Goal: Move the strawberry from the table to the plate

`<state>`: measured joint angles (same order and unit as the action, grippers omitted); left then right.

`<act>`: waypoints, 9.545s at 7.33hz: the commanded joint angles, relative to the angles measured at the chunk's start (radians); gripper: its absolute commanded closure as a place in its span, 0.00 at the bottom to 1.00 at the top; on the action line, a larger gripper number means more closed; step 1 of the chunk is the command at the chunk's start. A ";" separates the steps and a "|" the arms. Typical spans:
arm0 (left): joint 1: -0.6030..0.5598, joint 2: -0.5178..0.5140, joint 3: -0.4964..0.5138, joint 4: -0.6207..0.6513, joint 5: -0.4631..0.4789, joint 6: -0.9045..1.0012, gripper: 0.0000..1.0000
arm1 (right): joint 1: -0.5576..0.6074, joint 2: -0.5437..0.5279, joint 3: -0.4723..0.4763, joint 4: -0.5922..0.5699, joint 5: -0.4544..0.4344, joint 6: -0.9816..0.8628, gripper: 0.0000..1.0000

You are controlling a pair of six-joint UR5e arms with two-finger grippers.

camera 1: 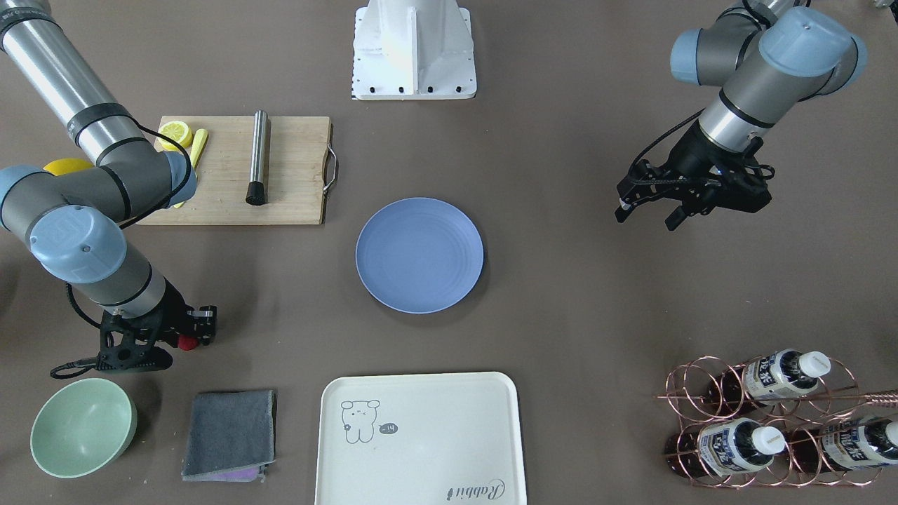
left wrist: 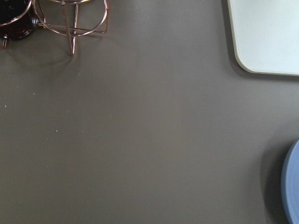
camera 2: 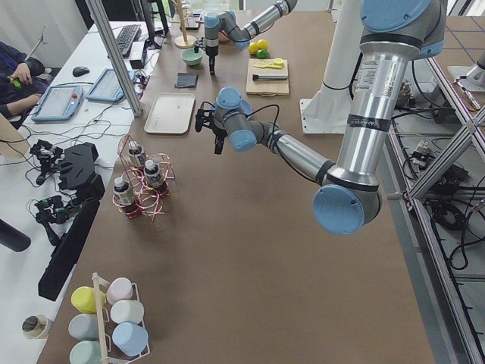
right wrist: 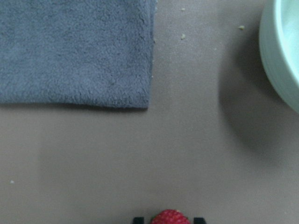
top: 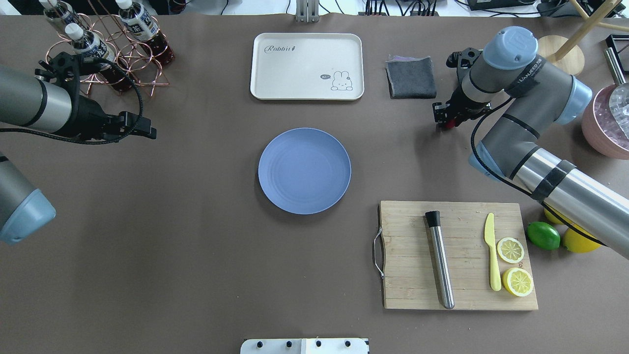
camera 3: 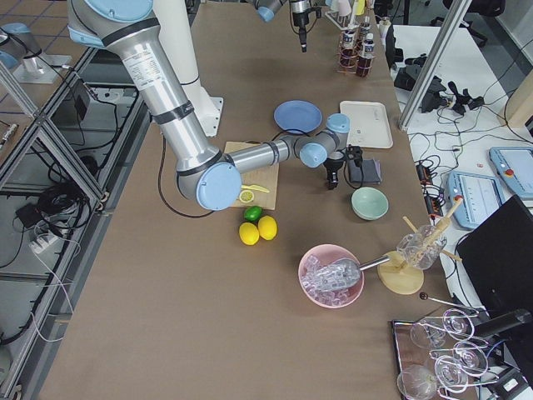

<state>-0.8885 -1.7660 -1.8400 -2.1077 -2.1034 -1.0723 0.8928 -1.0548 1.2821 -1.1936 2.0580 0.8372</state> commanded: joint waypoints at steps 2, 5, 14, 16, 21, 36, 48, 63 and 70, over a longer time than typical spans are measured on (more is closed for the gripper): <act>-0.030 0.003 0.002 0.005 -0.015 0.014 0.02 | -0.003 0.009 0.064 -0.012 0.005 0.087 1.00; -0.270 0.055 0.010 0.172 -0.179 0.319 0.02 | -0.076 0.022 0.159 -0.015 -0.004 0.308 1.00; -0.741 0.095 0.140 0.595 -0.194 1.161 0.02 | -0.422 0.283 0.166 -0.204 -0.286 0.657 1.00; -0.742 0.123 0.137 0.588 -0.205 1.167 0.02 | -0.431 0.321 0.114 -0.204 -0.308 0.657 1.00; -0.747 0.137 0.137 0.586 -0.230 1.189 0.02 | -0.411 0.328 0.077 -0.196 -0.321 0.642 1.00; -0.791 0.138 0.142 0.594 -0.280 1.253 0.02 | 0.320 -0.152 0.471 -0.561 0.083 -0.599 0.00; -0.790 0.263 0.196 0.589 -0.290 1.246 0.02 | 0.749 -0.493 0.313 -0.552 0.146 -1.027 0.00; -0.788 0.264 0.217 0.588 -0.288 1.244 0.02 | 0.746 -0.533 0.261 -0.480 0.208 -1.027 0.00; -0.788 0.264 0.220 0.589 -0.288 1.244 0.02 | 0.746 -0.536 0.267 -0.475 0.214 -1.027 0.00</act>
<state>-1.6765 -1.5018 -1.6205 -1.5188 -2.3919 0.1718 1.6383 -1.5907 1.5461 -1.6702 2.2718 -0.1902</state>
